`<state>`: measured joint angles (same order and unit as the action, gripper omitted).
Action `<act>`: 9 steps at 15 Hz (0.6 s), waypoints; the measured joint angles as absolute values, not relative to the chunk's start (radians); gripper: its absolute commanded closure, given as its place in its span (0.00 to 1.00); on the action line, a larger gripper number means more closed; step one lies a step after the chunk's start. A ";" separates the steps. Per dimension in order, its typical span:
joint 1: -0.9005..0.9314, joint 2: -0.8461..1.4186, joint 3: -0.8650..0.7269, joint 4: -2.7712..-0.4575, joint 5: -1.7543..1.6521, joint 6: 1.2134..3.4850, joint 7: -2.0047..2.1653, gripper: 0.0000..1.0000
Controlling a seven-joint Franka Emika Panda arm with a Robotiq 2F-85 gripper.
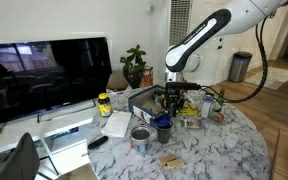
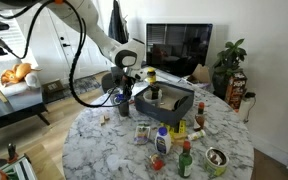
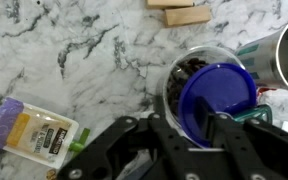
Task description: Put the green toy car on the blue lid, pick up the blue lid and put them on the green lid on the plastic cup
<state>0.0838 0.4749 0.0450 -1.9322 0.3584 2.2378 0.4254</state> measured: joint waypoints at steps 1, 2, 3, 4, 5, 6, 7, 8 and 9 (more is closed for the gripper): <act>0.084 0.473 0.042 -1.932 0.358 2.238 0.425 0.24; 0.084 0.470 0.040 -1.932 0.358 2.238 0.425 0.15; 0.084 0.466 0.037 -1.932 0.358 2.238 0.425 0.08; 0.084 0.461 0.034 -1.933 0.358 2.238 0.425 0.02; 0.084 0.455 0.031 -1.935 0.357 2.238 0.425 0.00; 0.084 0.445 0.028 -1.938 0.352 2.238 0.425 0.00; 0.084 0.433 0.026 -1.943 0.346 2.239 0.425 0.00; 0.084 0.416 0.025 -1.952 0.338 2.239 0.423 0.00; 0.084 0.392 0.025 -1.966 0.326 2.244 0.420 0.00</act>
